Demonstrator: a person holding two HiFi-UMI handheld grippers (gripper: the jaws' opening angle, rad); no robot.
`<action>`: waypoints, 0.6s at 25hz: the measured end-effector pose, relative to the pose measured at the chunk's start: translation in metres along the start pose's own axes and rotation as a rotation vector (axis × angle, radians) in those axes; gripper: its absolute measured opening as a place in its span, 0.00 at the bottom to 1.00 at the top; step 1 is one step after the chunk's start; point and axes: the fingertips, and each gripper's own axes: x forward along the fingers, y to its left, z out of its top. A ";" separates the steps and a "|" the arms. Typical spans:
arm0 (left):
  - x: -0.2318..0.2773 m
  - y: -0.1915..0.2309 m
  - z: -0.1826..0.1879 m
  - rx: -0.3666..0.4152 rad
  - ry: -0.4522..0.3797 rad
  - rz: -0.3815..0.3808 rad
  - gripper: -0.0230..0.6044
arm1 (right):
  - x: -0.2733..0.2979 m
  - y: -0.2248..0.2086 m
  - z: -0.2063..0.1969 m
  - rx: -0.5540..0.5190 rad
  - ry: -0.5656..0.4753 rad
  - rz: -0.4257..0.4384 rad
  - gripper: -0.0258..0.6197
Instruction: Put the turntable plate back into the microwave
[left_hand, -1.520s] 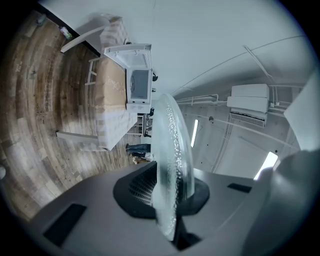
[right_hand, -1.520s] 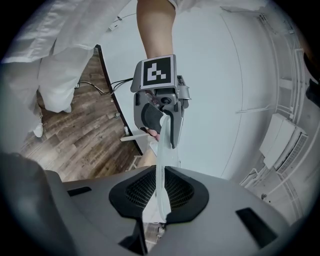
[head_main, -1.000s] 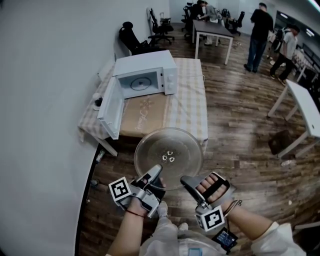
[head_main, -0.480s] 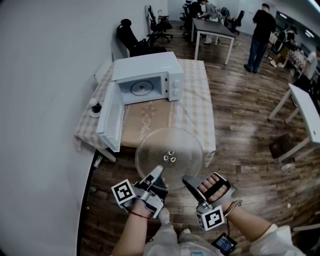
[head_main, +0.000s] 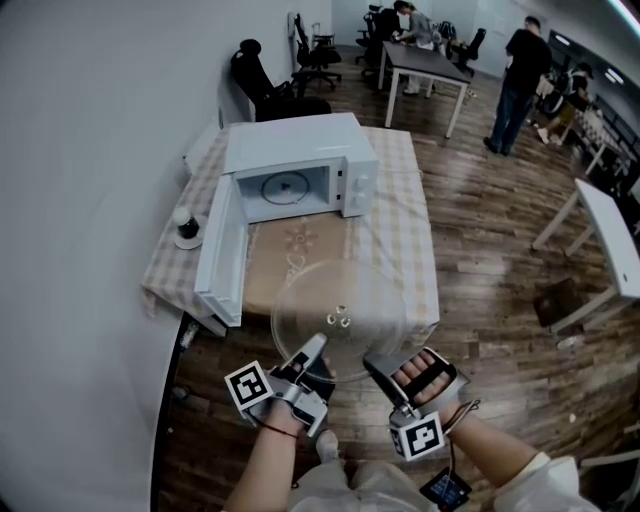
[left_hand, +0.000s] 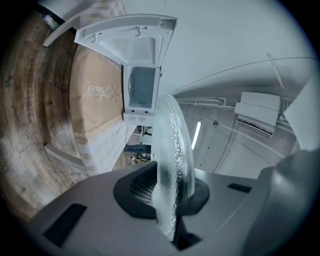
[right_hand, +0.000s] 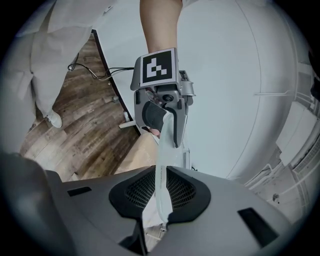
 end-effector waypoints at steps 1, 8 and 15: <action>0.002 0.002 0.003 0.000 -0.001 -0.005 0.07 | 0.004 0.000 -0.001 0.005 0.000 0.002 0.13; 0.015 0.033 0.019 -0.008 -0.015 -0.026 0.07 | 0.034 0.029 -0.016 0.011 -0.010 0.027 0.14; 0.033 0.086 0.040 0.019 -0.047 -0.046 0.07 | 0.076 0.066 -0.036 0.031 -0.081 0.018 0.15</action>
